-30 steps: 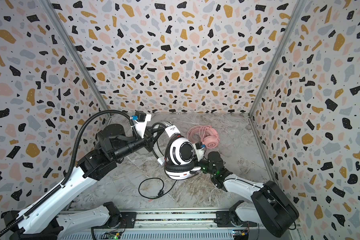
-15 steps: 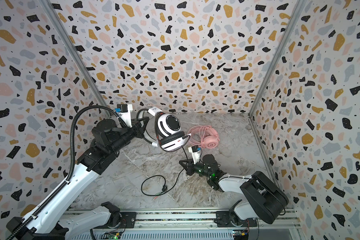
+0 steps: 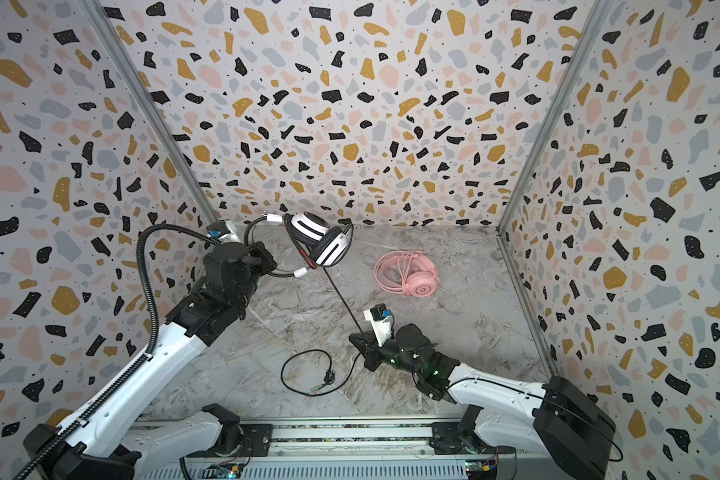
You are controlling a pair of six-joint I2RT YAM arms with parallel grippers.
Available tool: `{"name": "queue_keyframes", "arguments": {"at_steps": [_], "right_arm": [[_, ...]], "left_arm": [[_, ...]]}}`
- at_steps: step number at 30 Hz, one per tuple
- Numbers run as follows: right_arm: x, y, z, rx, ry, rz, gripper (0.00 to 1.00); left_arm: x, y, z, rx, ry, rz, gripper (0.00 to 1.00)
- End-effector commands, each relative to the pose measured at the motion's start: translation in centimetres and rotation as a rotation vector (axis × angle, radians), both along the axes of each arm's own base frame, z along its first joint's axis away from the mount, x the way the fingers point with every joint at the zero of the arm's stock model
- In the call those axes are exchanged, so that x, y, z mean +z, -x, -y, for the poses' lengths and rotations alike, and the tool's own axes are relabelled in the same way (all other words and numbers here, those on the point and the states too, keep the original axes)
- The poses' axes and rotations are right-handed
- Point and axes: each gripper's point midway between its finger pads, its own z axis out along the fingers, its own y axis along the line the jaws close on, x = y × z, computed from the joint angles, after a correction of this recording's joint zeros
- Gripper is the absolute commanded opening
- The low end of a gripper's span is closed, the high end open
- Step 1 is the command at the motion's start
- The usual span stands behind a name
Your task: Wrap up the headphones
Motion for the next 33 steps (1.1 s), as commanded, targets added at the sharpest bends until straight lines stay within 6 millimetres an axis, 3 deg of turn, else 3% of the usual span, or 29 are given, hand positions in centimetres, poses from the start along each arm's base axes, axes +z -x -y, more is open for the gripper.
{"name": "queue_keyframes", "arguments": {"at_steps": [1, 8, 14, 18, 21, 25, 33], "right_arm": [[-1.6, 0.4, 1.0, -0.037, 0.167, 0.014, 0.07], [1.0, 2.2, 1.0, -0.011, 0.245, 0.086, 0.08], [4.0, 1.6, 2.3, -0.064, 0.276, 0.161, 0.09], [5.8, 0.7, 3.2, -0.114, 0.323, 0.22, 0.11], [7.2, -0.2, 4.2, -0.168, 0.35, 0.267, 0.11], [9.0, -1.3, 5.6, -0.231, 0.379, 0.311, 0.12], [12.5, -3.2, 9.4, -0.346, 0.34, 0.353, 0.12]], "left_arm": [[3.0, -0.1, -3.5, 0.241, 0.121, 0.14, 0.0], [0.6, -0.6, -4.1, 0.297, 0.035, 0.085, 0.0], [-0.7, 1.3, -3.1, 0.404, -0.29, 0.032, 0.0], [-2.4, 1.8, -1.1, 0.394, -0.497, -0.031, 0.0], [-3.3, 2.0, 1.3, 0.296, -0.684, -0.079, 0.0], [-4.6, 2.3, 3.4, 0.181, -0.809, -0.102, 0.0], [-6.6, 2.6, 7.5, -0.176, -0.866, -0.122, 0.0]]}}
